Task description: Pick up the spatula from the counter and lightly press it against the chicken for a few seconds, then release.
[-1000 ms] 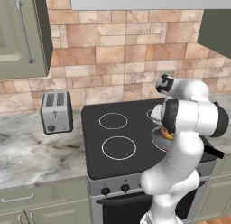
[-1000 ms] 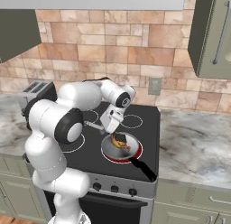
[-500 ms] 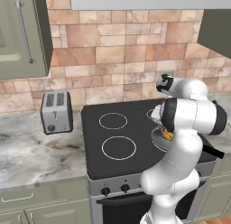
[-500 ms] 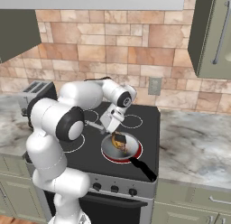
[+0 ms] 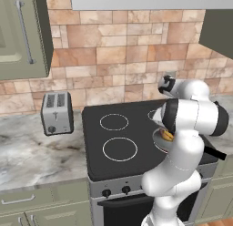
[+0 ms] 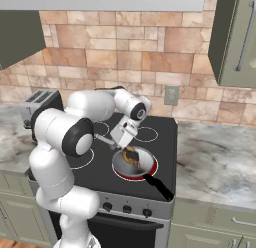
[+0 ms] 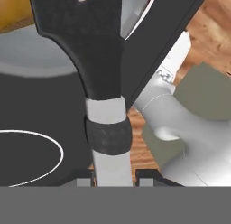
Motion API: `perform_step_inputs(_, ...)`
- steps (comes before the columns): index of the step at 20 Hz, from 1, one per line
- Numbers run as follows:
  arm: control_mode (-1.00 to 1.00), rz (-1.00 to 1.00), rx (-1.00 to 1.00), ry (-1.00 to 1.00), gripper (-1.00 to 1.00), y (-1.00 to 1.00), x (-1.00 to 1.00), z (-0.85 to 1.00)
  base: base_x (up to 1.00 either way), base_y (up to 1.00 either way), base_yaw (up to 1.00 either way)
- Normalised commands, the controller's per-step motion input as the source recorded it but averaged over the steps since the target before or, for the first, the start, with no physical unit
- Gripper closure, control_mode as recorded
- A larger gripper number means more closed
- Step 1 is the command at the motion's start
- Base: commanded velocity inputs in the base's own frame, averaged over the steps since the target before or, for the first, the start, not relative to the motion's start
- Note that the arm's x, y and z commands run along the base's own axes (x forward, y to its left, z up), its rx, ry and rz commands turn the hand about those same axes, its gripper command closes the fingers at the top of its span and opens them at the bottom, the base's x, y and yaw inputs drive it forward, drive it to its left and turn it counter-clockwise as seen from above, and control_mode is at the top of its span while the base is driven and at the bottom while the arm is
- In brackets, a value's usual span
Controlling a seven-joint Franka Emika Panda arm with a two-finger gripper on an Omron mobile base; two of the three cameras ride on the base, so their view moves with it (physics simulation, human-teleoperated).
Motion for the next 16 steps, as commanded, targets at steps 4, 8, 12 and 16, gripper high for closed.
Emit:
perform_step_inputs(4, -1.0, 0.0, 0.02, 0.03, 1.0, 0.0, -0.09, -0.05, 0.0, 0.0, 0.0)
perform_step_inputs(8, -1.0, 0.0, 0.02, 0.03, 1.0, 0.0, -0.1, -0.04, 0.0, 0.0, 0.0)
perform_step_inputs(12, -1.0, 0.0, 0.02, 0.02, 1.0, 0.0, -0.11, -0.04, 0.0, 0.0, 0.0)
perform_step_inputs(16, -1.0, 0.0, 0.02, 0.02, 1.0, 0.0, -0.1, -0.02, 0.0, 0.0, 0.0)
